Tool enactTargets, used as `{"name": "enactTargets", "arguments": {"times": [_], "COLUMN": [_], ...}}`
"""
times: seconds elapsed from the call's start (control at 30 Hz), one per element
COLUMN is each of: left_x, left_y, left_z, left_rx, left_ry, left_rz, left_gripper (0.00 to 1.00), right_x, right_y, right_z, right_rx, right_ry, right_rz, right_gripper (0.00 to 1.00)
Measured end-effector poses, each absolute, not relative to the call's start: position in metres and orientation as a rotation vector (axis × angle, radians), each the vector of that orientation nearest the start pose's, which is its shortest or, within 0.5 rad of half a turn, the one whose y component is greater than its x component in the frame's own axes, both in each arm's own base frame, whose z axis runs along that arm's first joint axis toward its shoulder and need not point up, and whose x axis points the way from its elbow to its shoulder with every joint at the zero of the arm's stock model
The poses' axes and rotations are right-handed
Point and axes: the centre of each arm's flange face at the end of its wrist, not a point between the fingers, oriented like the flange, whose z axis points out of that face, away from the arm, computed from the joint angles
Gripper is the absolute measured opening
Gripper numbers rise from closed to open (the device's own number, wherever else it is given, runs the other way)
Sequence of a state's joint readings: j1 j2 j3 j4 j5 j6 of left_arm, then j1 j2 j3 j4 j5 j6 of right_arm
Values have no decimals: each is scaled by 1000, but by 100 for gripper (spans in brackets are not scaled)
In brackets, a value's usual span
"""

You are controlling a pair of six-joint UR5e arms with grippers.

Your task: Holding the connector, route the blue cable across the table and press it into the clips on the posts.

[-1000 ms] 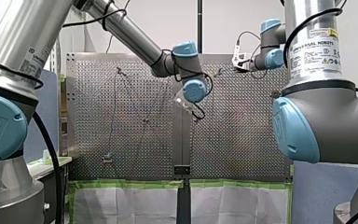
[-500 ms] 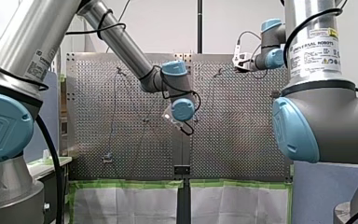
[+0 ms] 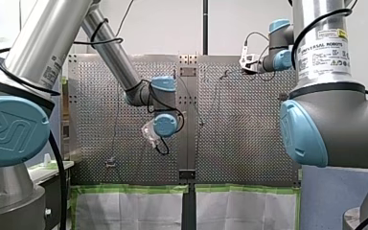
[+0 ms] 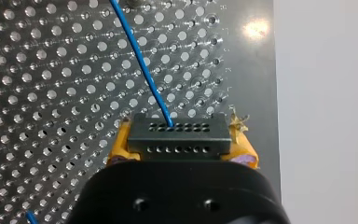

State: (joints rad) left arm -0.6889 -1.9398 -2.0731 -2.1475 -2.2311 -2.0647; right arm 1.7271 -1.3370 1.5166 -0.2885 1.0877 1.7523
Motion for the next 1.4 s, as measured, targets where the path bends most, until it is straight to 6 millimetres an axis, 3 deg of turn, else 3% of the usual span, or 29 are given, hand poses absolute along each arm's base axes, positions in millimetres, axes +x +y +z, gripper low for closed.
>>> {"name": "enactTargets", "arguments": {"times": [0.97, 1.4], "left_x": [234, 227], "left_y": [-289, -284], "left_z": [85, 81], "left_rx": [-252, -242], "left_ry": [1710, 1726], "left_rz": [-262, -247], "left_gripper": [99, 99], "right_x": [263, 263], "right_y": [-548, -549], "right_z": [418, 418], "right_rx": [1517, 1515], "right_ry": [-945, -948], "right_rz": [1782, 1779], "right_gripper": [0, 0]}}
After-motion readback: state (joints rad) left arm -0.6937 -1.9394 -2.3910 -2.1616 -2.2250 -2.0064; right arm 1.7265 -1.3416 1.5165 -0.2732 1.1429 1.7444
